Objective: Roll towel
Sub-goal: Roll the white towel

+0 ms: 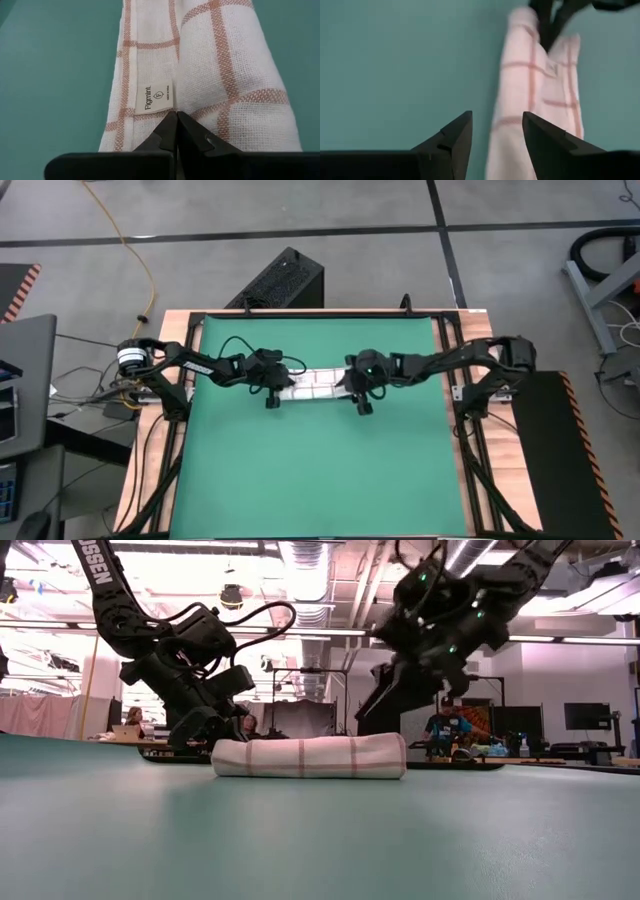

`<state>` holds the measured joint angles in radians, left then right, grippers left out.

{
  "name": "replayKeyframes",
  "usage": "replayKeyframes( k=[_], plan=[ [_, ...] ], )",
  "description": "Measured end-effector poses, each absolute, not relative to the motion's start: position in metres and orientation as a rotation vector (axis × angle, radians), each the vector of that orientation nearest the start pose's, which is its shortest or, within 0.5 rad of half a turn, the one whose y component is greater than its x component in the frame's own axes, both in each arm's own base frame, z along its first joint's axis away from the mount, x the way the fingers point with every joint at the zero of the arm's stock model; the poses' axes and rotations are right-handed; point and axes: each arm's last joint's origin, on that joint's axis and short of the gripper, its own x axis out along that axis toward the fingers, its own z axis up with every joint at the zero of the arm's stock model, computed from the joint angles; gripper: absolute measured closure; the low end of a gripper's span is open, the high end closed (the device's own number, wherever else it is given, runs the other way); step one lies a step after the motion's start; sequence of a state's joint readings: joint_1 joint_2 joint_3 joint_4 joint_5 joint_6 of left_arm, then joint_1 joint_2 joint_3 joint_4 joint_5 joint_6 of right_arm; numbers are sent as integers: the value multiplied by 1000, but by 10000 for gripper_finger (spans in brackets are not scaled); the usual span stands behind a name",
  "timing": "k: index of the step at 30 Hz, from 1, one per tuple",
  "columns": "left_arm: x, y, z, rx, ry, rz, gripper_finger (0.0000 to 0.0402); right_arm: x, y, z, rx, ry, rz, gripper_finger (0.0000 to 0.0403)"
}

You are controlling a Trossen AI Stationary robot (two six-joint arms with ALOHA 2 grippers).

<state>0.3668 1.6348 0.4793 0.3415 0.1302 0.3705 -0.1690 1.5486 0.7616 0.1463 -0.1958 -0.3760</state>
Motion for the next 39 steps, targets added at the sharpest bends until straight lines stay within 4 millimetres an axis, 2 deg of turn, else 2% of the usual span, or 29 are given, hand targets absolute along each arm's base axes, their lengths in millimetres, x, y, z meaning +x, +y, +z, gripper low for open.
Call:
replayKeyframes(
  k=[7, 14, 20, 24, 28, 32, 37, 39],
  plan=[
    [241, 89, 97, 145, 818, 78, 401, 304, -73, 158, -192, 675, 83, 220],
    [241, 89, 97, 138, 819, 83, 401, 309, -83, 133, -131, 725, 54, 220],
    [240, 89, 98, 133, 825, 84, 401, 308, -92, 124, -43, 749, 7, 220],
    [232, 85, 112, 148, 848, 113, 401, 307, -93, 123, -21, 767, 0, 220],
    [219, 81, 141, 163, 816, 201, 402, 306, -92, 122, -12, 774, 17, 220],
    [211, 71, 172, 131, 629, 129, 402, 307, -89, 122, -16, 775, 27, 221],
    [212, 53, 173, 134, 502, 62, 402, 307, -89, 122, -18, 771, 29, 221],
    [215, 46, 166, 153, 497, 31, 402, 307, -89, 122, -16, 770, 28, 221]
  ],
)
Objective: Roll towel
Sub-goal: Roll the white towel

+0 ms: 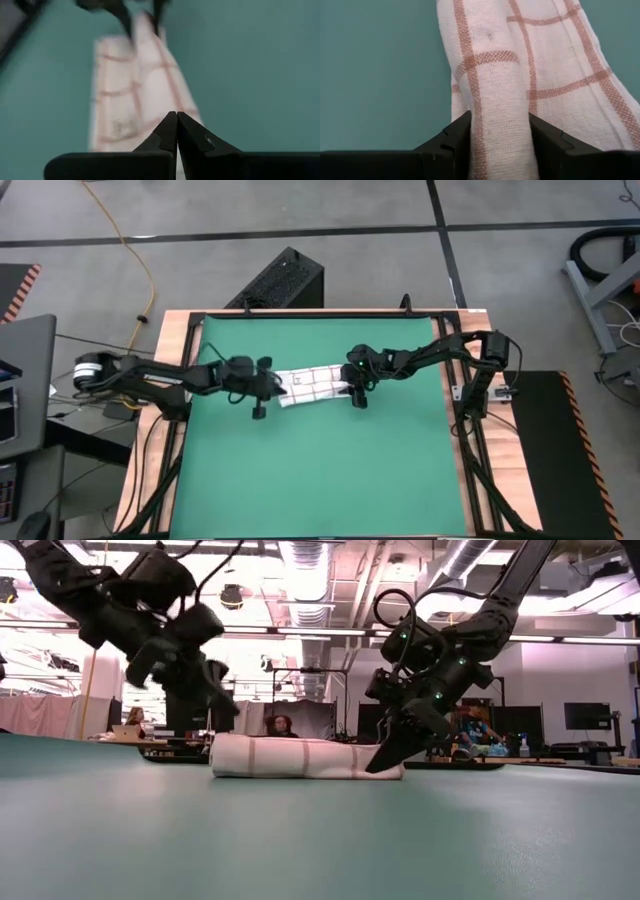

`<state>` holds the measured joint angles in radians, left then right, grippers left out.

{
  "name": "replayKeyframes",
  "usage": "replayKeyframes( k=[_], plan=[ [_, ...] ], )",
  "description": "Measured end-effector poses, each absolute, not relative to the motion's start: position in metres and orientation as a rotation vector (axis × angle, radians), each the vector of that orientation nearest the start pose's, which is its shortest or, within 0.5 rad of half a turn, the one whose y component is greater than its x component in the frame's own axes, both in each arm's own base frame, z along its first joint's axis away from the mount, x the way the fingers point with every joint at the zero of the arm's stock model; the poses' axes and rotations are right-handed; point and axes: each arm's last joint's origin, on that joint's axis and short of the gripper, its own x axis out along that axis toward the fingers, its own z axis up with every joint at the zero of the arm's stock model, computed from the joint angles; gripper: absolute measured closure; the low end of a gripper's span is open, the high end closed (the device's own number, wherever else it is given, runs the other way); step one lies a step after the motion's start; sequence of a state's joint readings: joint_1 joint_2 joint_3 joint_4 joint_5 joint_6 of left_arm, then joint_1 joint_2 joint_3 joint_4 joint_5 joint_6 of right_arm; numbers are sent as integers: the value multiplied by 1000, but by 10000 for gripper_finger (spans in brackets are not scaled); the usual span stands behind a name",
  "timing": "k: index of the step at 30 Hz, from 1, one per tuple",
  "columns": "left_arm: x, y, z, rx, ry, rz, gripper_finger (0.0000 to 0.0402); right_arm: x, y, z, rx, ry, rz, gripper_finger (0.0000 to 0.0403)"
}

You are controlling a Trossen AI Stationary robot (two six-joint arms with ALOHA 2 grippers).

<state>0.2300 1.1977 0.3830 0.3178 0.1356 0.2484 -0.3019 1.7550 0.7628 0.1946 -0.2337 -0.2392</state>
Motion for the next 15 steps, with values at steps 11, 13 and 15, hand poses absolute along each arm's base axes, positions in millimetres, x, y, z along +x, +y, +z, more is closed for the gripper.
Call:
replayKeyframes(
  k=[11, 13, 15],
  plan=[
    [238, 41, 123, 295, 620, 168, 402, 307, -89, 122, -14, 770, 27, 221],
    [238, 47, 116, 273, 648, 198, 402, 307, -89, 122, -13, 769, 27, 220],
    [237, 54, 112, 250, 677, 231, 402, 307, -89, 123, -16, 770, 22, 217]
  ],
)
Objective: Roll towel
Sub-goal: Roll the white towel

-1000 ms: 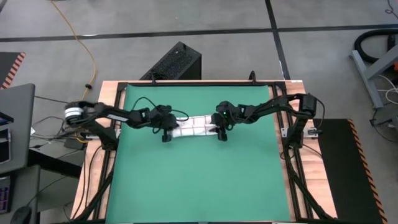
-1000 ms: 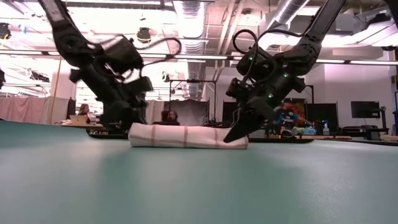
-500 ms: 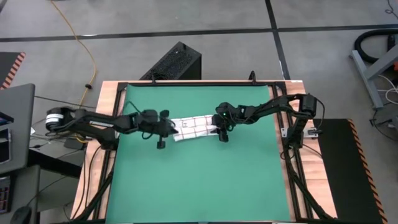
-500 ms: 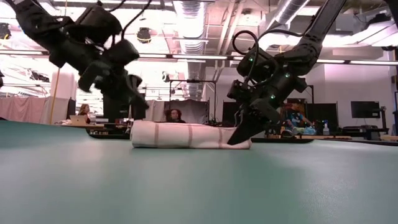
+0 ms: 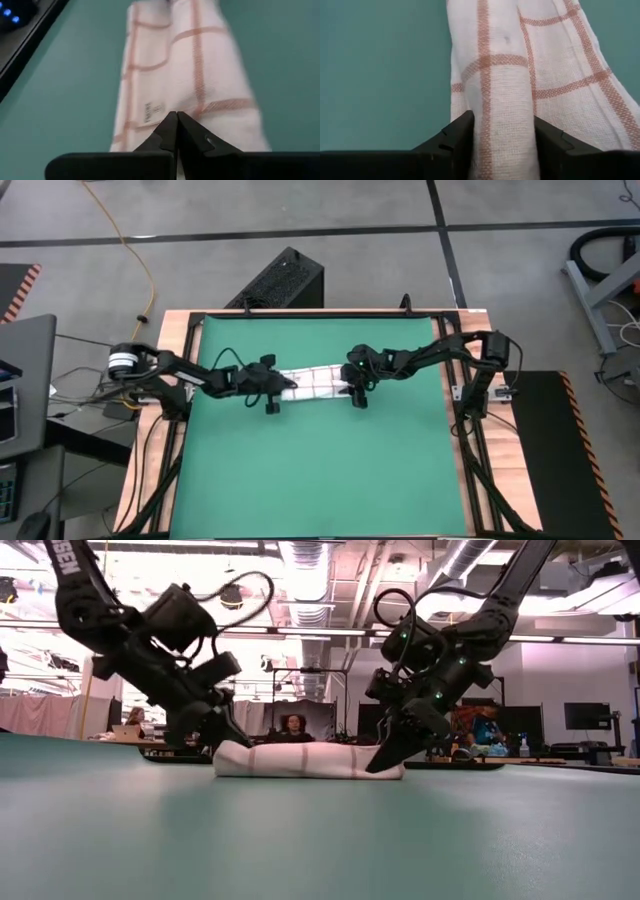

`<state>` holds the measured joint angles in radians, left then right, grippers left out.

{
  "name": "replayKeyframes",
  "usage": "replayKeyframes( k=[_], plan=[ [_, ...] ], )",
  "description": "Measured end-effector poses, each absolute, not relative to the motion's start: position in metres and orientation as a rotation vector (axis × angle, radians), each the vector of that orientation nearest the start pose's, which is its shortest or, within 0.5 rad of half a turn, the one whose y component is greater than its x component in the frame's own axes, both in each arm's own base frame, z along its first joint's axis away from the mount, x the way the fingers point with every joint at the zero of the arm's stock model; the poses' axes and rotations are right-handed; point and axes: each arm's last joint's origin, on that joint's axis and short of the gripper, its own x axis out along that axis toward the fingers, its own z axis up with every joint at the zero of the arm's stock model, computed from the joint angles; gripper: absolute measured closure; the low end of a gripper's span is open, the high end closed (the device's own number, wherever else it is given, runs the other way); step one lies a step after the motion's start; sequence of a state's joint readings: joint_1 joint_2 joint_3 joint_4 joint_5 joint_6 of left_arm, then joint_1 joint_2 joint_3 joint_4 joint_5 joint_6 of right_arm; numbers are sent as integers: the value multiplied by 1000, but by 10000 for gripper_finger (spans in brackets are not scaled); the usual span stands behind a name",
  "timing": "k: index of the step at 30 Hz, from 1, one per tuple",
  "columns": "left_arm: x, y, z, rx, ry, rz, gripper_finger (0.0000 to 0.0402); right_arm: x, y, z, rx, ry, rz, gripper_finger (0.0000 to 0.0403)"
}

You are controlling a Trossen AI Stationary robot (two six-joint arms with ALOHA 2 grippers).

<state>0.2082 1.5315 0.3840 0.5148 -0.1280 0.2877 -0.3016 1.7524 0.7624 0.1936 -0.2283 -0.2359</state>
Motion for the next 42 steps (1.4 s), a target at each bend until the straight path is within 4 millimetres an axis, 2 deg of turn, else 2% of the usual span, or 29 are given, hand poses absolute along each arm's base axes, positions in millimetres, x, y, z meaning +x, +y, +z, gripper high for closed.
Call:
replayKeyframes(
  k=[5, 12, 16, 21, 25, 28, 33, 42],
  plan=[
    [231, 68, 103, 158, 739, 260, 401, 304, -88, 138, -55, 731, 15, 196],
    [229, 70, 102, 149, 757, 240, 401, 296, -89, 176, -164, 618, 0, 159],
    [229, 70, 101, 151, 763, 241, 401, 298, -73, 188, -272, 564, 89, 153],
    [225, 74, 99, 127, 792, 255, 401, 304, -47, 176, -429, 623, 154, 153],
    [223, 79, 98, 82, 795, 243, 401, 308, -39, 166, -536, 672, 132, 153],
    [221, 81, 98, 72, 801, 245, 402, 308, -43, 165, -589, 710, 63, 153],
    [221, 82, 97, 85, 808, 245, 402, 305, -58, 164, -580, 737, 11, 153],
    [220, 82, 96, 98, 821, 243, 401, 315, -66, 130, -582, 784, 38, 153]
  ],
)
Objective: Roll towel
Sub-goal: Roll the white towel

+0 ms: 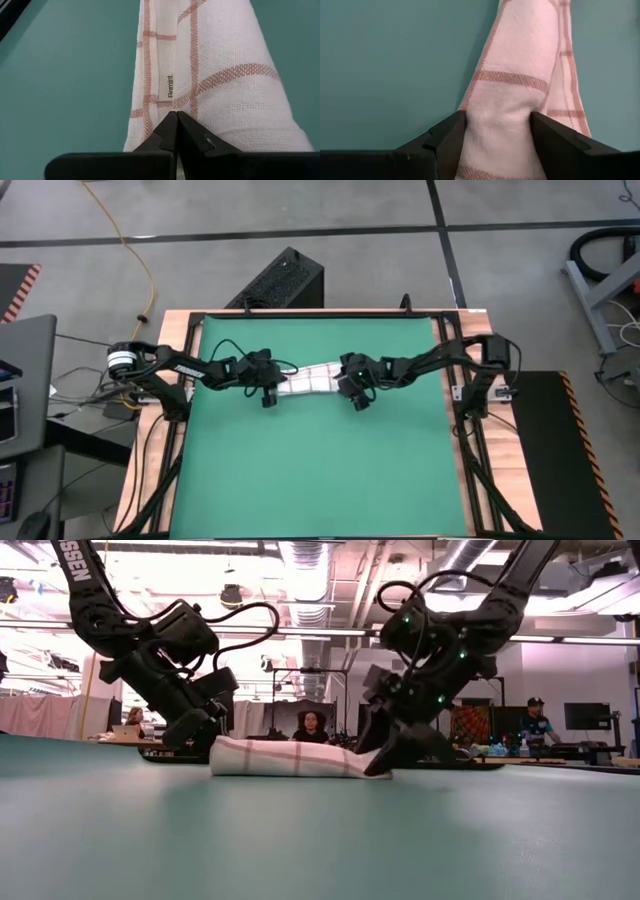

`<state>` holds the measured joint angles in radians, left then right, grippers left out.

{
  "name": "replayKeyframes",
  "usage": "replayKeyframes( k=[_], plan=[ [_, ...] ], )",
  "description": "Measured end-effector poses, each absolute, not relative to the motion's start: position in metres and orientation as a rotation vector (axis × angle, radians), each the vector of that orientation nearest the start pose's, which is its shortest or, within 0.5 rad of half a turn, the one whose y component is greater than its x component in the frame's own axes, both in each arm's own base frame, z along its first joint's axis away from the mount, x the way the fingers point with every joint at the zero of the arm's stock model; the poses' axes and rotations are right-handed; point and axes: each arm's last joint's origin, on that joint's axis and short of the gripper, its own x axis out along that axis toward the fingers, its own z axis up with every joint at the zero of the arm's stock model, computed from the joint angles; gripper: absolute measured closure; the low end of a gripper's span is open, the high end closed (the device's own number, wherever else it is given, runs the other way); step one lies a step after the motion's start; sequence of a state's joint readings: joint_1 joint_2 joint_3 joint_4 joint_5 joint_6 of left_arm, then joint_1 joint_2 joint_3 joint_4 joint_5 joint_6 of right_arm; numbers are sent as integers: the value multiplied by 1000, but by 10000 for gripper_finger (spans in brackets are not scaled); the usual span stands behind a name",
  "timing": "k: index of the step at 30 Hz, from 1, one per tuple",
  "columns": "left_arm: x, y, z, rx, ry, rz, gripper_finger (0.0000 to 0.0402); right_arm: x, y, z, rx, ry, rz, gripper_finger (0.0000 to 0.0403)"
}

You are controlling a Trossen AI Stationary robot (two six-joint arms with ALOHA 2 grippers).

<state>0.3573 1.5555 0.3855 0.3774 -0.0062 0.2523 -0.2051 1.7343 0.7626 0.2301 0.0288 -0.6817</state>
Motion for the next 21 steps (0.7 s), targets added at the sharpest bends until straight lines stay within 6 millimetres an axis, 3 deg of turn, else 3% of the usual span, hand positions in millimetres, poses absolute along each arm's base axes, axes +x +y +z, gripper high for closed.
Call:
replayKeyframes(
  k=[8, 19, 21],
  plan=[
    [219, 82, 96, 104, 831, 241, 401, 319, -72, 117, -607, 824, -58, 174],
    [219, 82, 95, 115, 838, 210, 401, 314, -71, 117, -520, 901, -123, 371],
    [219, 82, 95, 113, 837, 202, 401, 316, -68, 124, -494, 928, -108, 375]
  ],
)
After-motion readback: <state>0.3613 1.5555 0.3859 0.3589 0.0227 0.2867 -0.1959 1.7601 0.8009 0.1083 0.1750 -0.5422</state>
